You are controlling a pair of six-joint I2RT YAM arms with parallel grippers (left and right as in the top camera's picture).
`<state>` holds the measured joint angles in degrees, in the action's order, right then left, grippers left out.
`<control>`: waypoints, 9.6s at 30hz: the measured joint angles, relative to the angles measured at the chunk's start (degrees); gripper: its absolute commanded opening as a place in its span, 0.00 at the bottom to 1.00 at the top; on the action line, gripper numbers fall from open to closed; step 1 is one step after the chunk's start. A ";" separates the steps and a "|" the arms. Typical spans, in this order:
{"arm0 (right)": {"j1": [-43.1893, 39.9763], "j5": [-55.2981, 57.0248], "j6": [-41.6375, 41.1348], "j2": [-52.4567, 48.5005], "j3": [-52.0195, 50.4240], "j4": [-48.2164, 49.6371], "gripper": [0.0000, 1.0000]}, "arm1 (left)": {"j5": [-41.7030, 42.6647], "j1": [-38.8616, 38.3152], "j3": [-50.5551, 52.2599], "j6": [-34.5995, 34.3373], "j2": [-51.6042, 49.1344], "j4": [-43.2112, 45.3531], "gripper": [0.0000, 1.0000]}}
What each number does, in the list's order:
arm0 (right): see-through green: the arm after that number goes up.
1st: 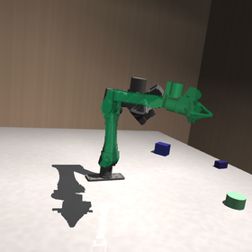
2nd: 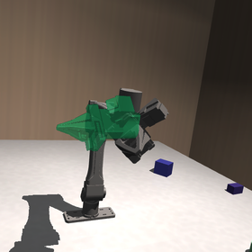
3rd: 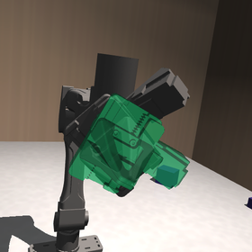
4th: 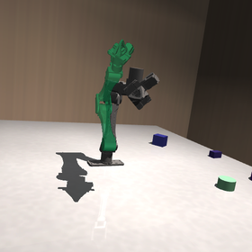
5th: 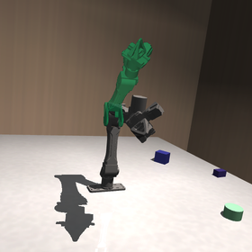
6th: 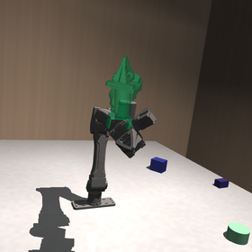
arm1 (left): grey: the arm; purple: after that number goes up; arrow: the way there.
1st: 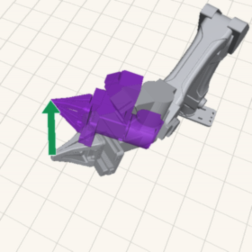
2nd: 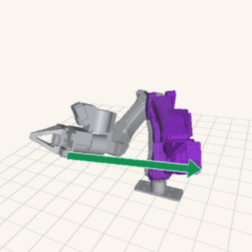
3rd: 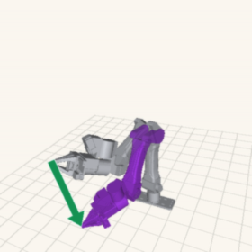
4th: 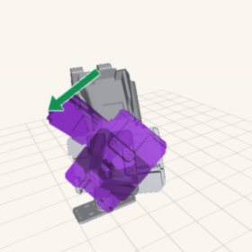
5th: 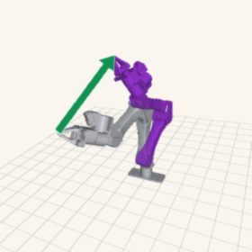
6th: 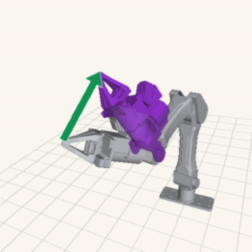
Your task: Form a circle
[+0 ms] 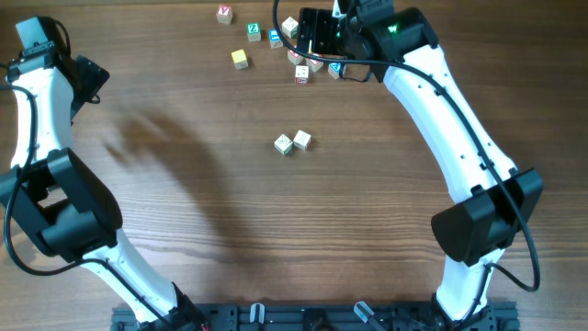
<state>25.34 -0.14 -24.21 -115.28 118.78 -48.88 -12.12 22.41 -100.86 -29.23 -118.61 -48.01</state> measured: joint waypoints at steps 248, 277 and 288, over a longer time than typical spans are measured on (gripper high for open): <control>-4.13 0.37 1.53 -4.00 -34.99 15.04 0.35 | 0.00 0.00 0.00 0.00 0.00 0.00 1.00; -4.13 0.20 1.51 -4.00 -34.99 14.60 0.04 | 0.00 0.00 0.00 0.00 0.00 0.00 1.00; -4.13 0.20 1.51 -4.00 -34.99 14.60 0.04 | 0.00 0.00 0.00 0.00 0.00 0.00 1.00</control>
<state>21.21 0.05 -22.70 -119.28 83.79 -34.28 -12.12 22.41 -100.86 -29.23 -118.61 -48.01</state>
